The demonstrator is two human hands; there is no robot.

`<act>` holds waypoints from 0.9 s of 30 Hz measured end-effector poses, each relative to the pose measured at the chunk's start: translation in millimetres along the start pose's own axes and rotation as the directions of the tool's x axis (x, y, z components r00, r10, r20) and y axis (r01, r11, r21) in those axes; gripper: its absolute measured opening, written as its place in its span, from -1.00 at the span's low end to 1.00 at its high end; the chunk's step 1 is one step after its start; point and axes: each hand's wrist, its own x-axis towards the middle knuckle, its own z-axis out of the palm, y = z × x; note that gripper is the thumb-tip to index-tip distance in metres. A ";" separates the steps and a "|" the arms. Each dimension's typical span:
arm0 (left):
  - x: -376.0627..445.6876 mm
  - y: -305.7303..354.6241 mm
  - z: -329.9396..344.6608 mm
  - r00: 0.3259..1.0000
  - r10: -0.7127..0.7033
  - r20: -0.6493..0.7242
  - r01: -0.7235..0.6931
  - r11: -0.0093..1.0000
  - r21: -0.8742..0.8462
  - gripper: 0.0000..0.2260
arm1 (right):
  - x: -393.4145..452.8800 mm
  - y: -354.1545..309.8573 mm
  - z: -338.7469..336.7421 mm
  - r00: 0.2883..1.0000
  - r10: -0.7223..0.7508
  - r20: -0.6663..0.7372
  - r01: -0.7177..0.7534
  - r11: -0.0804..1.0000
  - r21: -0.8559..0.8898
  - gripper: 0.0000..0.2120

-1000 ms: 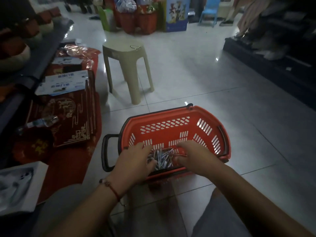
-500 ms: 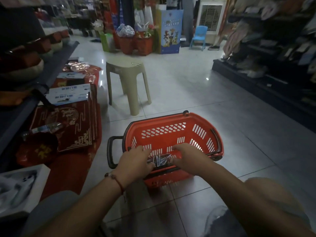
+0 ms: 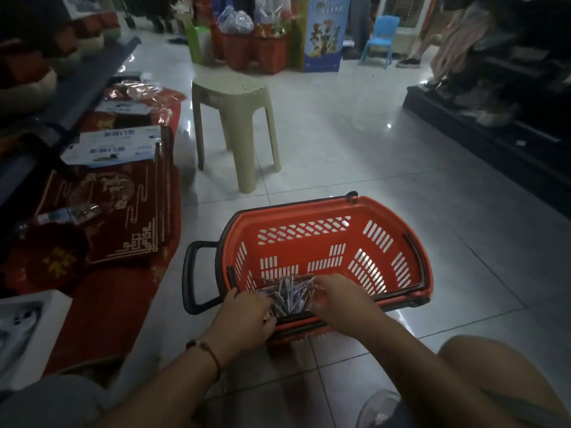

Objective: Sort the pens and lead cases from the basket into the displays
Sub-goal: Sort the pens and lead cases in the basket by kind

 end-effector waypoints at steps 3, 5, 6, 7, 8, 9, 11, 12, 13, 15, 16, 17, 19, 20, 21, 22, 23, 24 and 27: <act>0.5 0.9 2.6 0.994 0.066 0.086 -0.062 0.997 -0.048 -0.52 | 11.0 6.6 10.3 0.997 0.028 0.067 -0.023 0.997 -0.078 -0.48; -0.8 3.0 5.4 0.984 0.094 0.148 -0.093 0.996 -0.013 -0.46 | 15.6 12.0 15.5 0.993 0.044 0.112 -0.032 0.994 -0.105 -0.45; -0.9 4.9 6.4 0.983 0.095 0.160 -0.101 0.994 0.031 -0.49 | 16.7 14.4 17.4 0.990 0.047 0.130 -0.031 0.992 -0.119 -0.44; -0.8 7.2 6.1 0.983 0.091 0.160 -0.104 0.992 0.074 -0.54 | 17.5 16.0 19.4 0.988 0.046 0.147 -0.026 0.991 -0.131 -0.44; -0.5 8.9 6.5 0.984 0.085 0.154 -0.101 0.990 0.100 -0.59 | 17.4 17.2 21.5 0.986 0.045 0.161 -0.023 0.990 -0.138 -0.45; -1.0 10.0 6.9 0.986 0.081 0.145 -0.097 0.989 0.111 -0.62 | 16.9 18.5 23.9 0.985 0.040 0.168 -0.017 0.990 -0.139 -0.47; -3.9 9.3 9.1 0.987 0.079 0.137 -0.093 0.990 0.104 -0.65 | 12.3 19.2 26.9 0.983 0.038 0.177 -0.014 0.990 -0.138 -0.51; -7.1 7.8 10.0 0.987 0.079 0.140 -0.092 0.991 0.094 -0.66 | 8.4 19.6 28.0 0.982 0.036 0.183 -0.011 0.991 -0.131 -0.54; -12.2 6.5 10.2 0.986 0.077 0.149 -0.090 0.992 0.084 -0.66 | 4.1 20.2 29.0 0.981 0.028 0.191 -0.005 0.993 -0.122 -0.55; -26.8 3.9 9.0 0.983 0.070 0.167 -0.085 0.993 0.080 -0.66 | -5.5 20.2 30.2 0.976 0.025 0.216 -0.002 0.995 -0.103 -0.56; -35.8 2.7 9.2 0.982 0.070 0.173 -0.085 0.993 0.080 -0.67 | -10.3 19.8 30.6 0.973 0.025 0.227 -0.003 0.995 -0.097 -0.55; -45.5 1.8 10.4 0.982 0.075 0.175 -0.090 0.993 0.078 -0.68 | -14.3 19.5 31.6 0.971 0.025 0.236 -0.003 0.996 -0.092 -0.51; -65.0 0.4 15.5 0.979 0.086 0.184 -0.101 0.992 0.074 -0.70 | -21.5 18.8 35.0 0.967 0.017 0.253 0.002 0.997 -0.074 -0.45; -74.3 0.4 18.3 0.976 0.091 0.198 -0.106 0.992 0.068 -0.71 | -24.5 18.8 37.6 0.963 0.010 0.270 0.007 0.998 -0.063 -0.45; -83.5 1.1 20.0 0.972 0.092 0.215 -0.108 0.992 0.061 -0.71 | -26.7 19.6 41.7 0.956 0.009 0.295 0.008 0.998 -0.055 -0.46; -92.0 1.8 20.4 0.968 0.093 0.232 -0.110 0.992 0.061 -0.71 | -28.0 20.3 46.4 0.947 0.011 0.321 0.005 0.999 -0.049 -0.46; -99.7 2.1 20.4 0.963 0.097 0.250 -0.118 0.991 0.069 -0.70 | -28.4 20.7 51.9 0.938 0.013 0.345 0.004 0.999 -0.050 -0.45; -106.8 2.0 20.2 0.959 0.106 0.263 -0.130 0.988 0.078 -0.69 | -27.9 20.9 57.6 0.930 0.011 0.368 0.010 0.999 -0.053 -0.42; -125.6 -0.5 21.4 0.955 0.139 0.260 -0.157 0.987 0.047 -0.65 | -20.7 22.6 77.1 0.905 -0.020 0.424 0.062 0.994 -0.085 -0.41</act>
